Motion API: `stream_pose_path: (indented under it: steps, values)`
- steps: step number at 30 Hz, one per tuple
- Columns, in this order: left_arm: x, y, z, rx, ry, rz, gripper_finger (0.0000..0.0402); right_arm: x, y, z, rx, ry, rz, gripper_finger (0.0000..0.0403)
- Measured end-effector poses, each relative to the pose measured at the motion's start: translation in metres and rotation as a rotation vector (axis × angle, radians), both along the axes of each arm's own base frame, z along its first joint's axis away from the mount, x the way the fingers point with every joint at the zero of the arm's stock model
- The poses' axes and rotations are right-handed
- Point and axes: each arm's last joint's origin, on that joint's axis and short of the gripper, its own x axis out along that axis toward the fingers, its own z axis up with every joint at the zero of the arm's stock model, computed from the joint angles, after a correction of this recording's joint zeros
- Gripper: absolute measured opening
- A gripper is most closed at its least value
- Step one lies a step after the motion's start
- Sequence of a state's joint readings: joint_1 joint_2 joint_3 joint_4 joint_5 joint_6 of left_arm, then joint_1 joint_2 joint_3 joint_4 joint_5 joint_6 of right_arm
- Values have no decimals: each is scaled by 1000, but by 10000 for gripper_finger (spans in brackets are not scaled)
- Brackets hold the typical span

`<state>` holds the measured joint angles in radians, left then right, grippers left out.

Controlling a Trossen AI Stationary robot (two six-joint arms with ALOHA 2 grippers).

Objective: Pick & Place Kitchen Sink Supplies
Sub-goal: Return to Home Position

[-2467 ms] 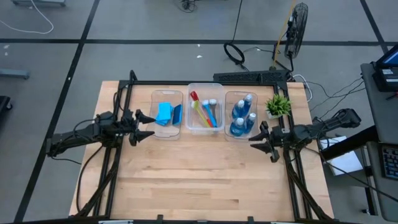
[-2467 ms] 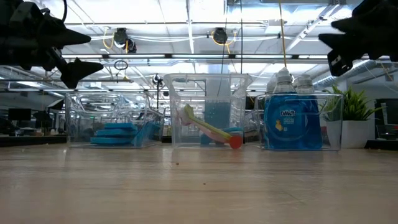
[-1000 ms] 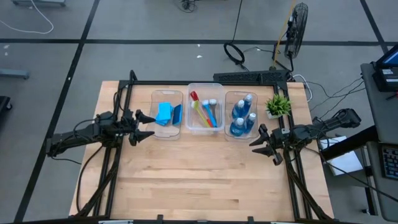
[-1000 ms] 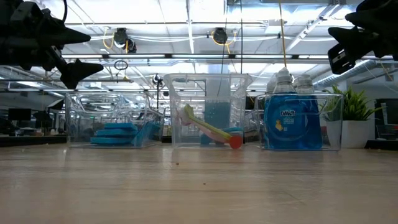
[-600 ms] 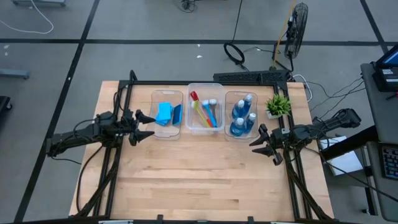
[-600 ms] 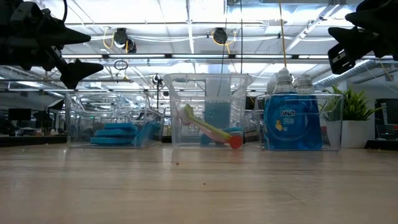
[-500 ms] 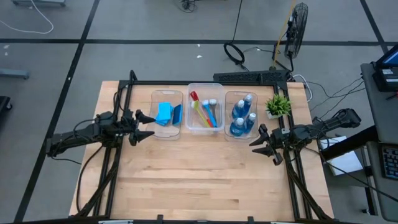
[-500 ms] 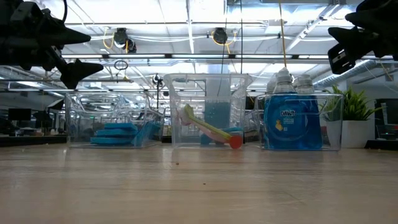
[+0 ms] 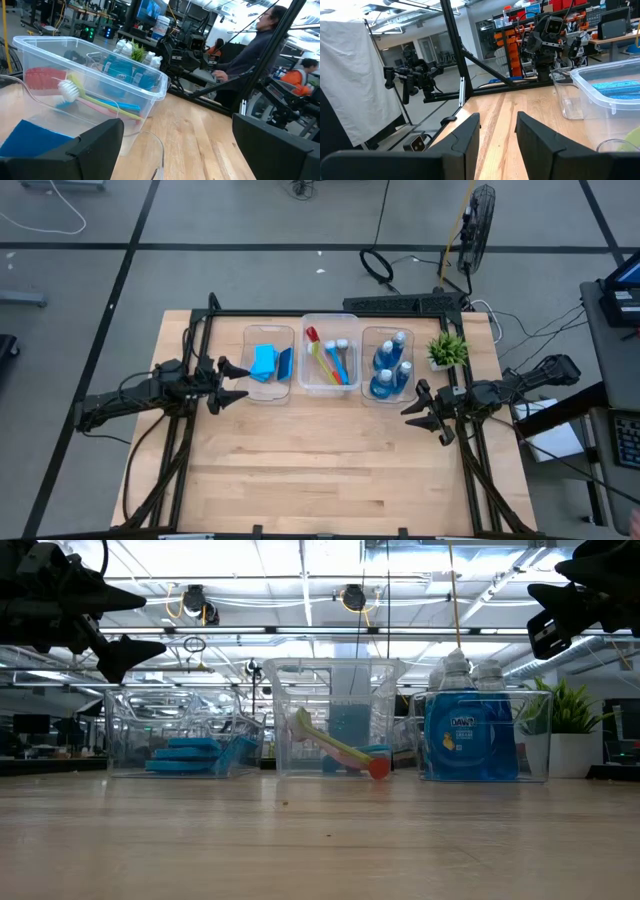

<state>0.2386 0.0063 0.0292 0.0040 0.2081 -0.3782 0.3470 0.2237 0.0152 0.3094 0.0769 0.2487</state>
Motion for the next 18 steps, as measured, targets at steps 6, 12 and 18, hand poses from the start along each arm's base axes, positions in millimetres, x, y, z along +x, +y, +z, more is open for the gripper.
stream_pose_path:
  steps: [6, 12, 18]
  values:
    - [0, 0, 0, 0, 0, 0, 366, 0, 0, 0, 0, 0, 0, 116]
    - [0, 0, 0, 0, 0, 0, 376, 0, 0, 0, 0, 0, 0, 116]
    - [0, 0, 0, 0, 0, 0, 375, 0, 0, 0, 0, 0, 0, 116]
